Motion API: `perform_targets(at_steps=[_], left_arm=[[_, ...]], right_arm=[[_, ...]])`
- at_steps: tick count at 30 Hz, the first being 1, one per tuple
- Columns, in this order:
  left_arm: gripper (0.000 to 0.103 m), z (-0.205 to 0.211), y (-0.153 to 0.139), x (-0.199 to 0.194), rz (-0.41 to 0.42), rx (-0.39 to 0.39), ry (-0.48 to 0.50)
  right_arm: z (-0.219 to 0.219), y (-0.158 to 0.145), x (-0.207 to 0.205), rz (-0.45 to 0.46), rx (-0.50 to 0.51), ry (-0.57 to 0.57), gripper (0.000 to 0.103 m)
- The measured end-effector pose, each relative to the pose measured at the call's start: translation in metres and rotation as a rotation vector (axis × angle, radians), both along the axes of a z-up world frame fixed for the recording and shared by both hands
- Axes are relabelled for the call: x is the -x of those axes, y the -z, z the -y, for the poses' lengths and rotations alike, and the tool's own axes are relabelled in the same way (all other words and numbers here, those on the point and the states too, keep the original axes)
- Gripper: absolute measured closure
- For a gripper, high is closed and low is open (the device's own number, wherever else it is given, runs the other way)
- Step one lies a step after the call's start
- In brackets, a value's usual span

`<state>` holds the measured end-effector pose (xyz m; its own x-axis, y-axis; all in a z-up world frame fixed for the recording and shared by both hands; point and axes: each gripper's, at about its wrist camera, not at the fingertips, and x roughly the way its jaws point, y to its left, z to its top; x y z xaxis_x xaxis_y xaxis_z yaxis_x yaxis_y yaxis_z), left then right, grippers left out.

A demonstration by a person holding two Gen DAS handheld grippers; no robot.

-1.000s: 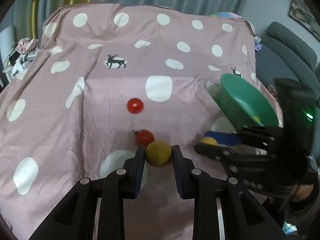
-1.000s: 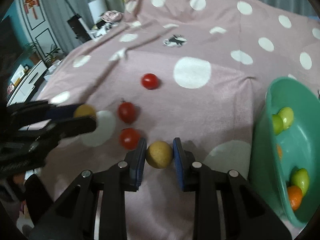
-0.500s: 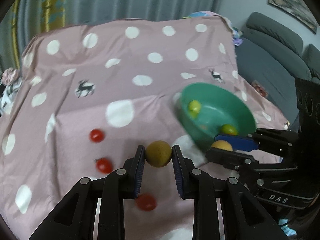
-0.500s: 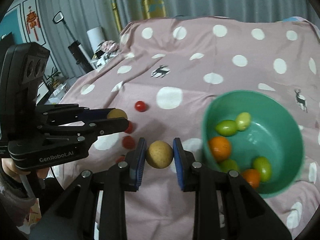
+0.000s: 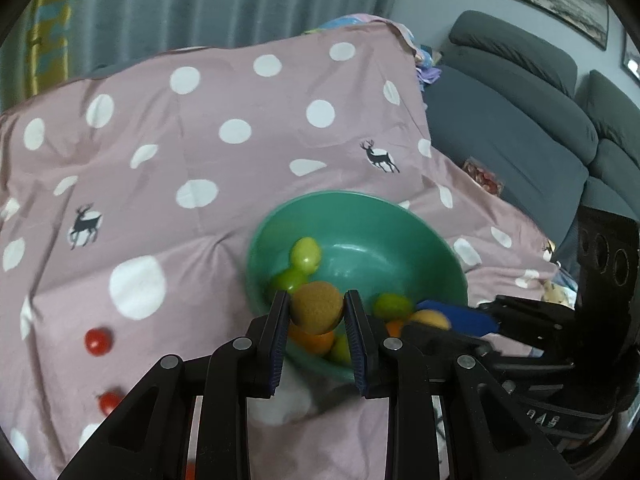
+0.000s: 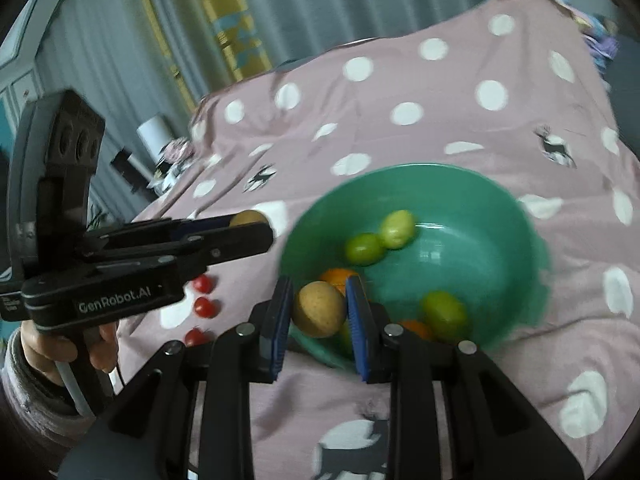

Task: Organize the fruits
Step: 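Carry both tan fruits into the green bowl and open both grippers, then move both tools toward the row of red cherry tomatoes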

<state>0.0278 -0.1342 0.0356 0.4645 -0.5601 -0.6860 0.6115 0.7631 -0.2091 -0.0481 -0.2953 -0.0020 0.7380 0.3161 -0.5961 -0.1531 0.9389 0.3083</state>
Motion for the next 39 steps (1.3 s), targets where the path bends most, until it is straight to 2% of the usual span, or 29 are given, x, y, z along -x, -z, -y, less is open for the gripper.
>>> perform_targets(at_steps=[6, 12, 19, 23, 26, 27, 29, 31, 34, 39], left_arm=[[0.075, 0.031, 0.016, -0.011, -0.004, -0.063, 0.032], [0.075, 0.049, 0.037, -0.01, -0.004, -0.158, 0.065], [0.075, 0.06, 0.049, -0.012, -0.011, -0.197, 0.073], [0.075, 0.062, 0.052, -0.009, 0.012, -0.221, 0.064], [0.075, 0.063, 0.051, -0.007, 0.015, -0.219, 0.061], [0.075, 0.061, 0.048, -0.006, 0.017, -0.213, 0.054], [0.063, 0.056, 0.042, -0.006, 0.023, -0.2, 0.038], [0.041, 0.046, 0.031, -0.004, 0.03, -0.155, 0.017], [0.037, 0.029, 0.015, -0.002, 0.05, -0.112, -0.016], [0.031, -0.019, -0.003, 0.006, 0.082, -0.091, -0.113]], right_arm=[[0.029, 0.013, 0.0, -0.025, 0.008, 0.079, 0.075], [0.036, 0.024, -0.003, -0.04, -0.014, 0.078, 0.075], [0.037, 0.026, -0.005, -0.037, -0.01, 0.074, 0.075], [0.038, 0.027, -0.004, -0.04, -0.021, 0.074, 0.075], [0.037, 0.026, -0.004, -0.042, -0.021, 0.078, 0.075], [0.038, 0.025, -0.003, -0.042, -0.028, 0.08, 0.072], [0.041, 0.023, 0.0, -0.035, -0.063, 0.088, 0.062], [0.046, 0.019, 0.004, -0.023, -0.096, 0.101, 0.055], [0.051, 0.012, 0.011, -0.001, -0.114, 0.126, 0.053], [0.061, 0.003, 0.025, 0.028, -0.147, 0.159, 0.051]])
